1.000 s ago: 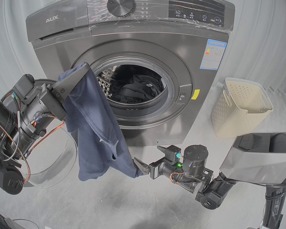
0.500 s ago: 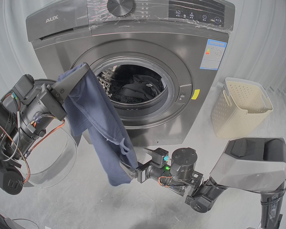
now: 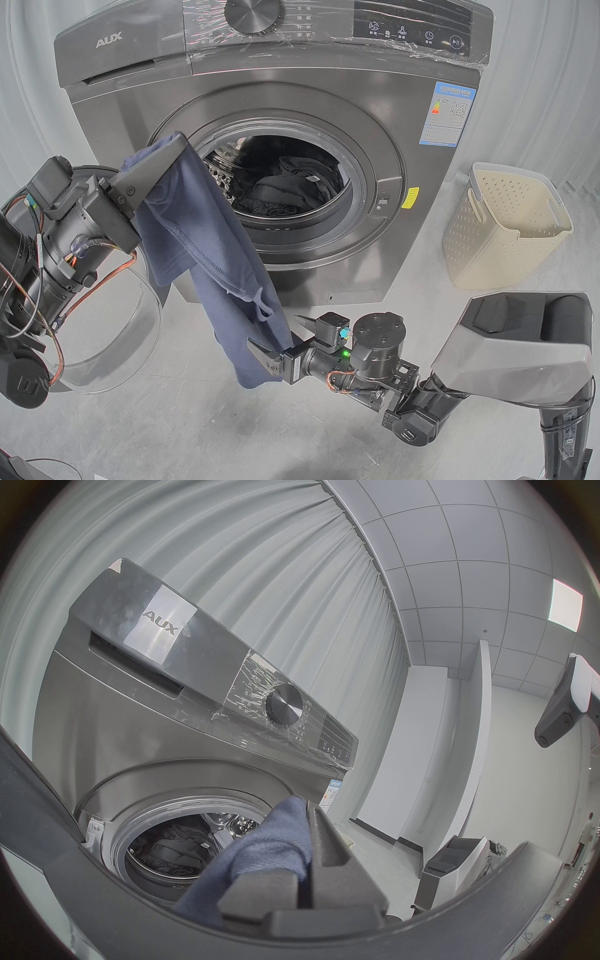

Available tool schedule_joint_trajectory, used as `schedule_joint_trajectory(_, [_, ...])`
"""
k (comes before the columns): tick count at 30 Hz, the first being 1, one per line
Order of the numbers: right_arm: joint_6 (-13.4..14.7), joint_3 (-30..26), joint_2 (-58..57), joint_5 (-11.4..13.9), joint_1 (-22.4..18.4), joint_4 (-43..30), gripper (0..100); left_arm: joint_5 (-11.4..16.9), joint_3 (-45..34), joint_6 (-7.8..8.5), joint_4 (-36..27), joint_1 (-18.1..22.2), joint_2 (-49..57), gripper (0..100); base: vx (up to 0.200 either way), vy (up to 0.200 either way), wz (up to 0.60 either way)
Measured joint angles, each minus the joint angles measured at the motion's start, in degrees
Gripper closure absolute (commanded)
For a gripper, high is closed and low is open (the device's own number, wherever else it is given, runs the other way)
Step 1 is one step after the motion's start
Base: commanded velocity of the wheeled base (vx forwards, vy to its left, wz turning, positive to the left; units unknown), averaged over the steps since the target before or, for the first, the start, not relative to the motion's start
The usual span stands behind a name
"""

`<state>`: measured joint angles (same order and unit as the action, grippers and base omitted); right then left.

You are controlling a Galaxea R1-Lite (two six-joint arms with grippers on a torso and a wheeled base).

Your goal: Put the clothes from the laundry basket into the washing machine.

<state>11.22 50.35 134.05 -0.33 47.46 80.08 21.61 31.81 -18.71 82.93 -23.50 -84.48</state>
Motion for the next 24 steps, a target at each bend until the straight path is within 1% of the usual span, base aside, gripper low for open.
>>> schedule_joint_trajectory(4, [3.18, 1.19, 0.55, 0.00, 0.26, -0.88, 0, 0.00, -0.02, 0.02, 0.00, -0.02, 0.04, 100, 0.000, 0.000, 0.00])
schedule_joint_trajectory(7, [4.22, 1.96, 1.07, 0.00, 0.69, -1.37, 0, 0.00, -0.02, 0.00, 0.00, -0.04, 0.11, 100, 0.000, 0.000, 0.00])
schedule_joint_trajectory(9, [5.73, 2.85, 1.56, -0.02, 1.05, -1.61, 0, 0.00, -0.02, 0.02, 0.00, -0.04, 0.13, 100, 0.000, 0.000, 0.00])
schedule_joint_trajectory(11, [6.63, 4.11, 2.23, 0.00, 1.46, -1.63, 0, 0.00, -0.02, 0.02, 0.00, 0.00, 0.13, 100, 0.000, 0.000, 0.00])
schedule_joint_trajectory(18, [8.57, 8.50, 5.06, 0.00, 2.01, -2.10, 0, 0.00, -0.02, 0.02, 0.00, 0.09, 0.20, 100, 0.000, 0.000, 0.00])
schedule_joint_trajectory(22, [8.92, 11.53, 6.56, -0.05, 1.74, -2.78, 0, 0.00, -0.06, 0.00, 0.06, 0.11, 0.20, 100, 0.000, 0.000, 0.00])
schedule_joint_trajectory(24, [9.74, 13.10, 7.30, -0.24, 1.33, -2.90, 0, 0.02, -0.06, 0.02, 0.09, 0.13, 0.22, 100, 0.000, 0.000, 0.00])
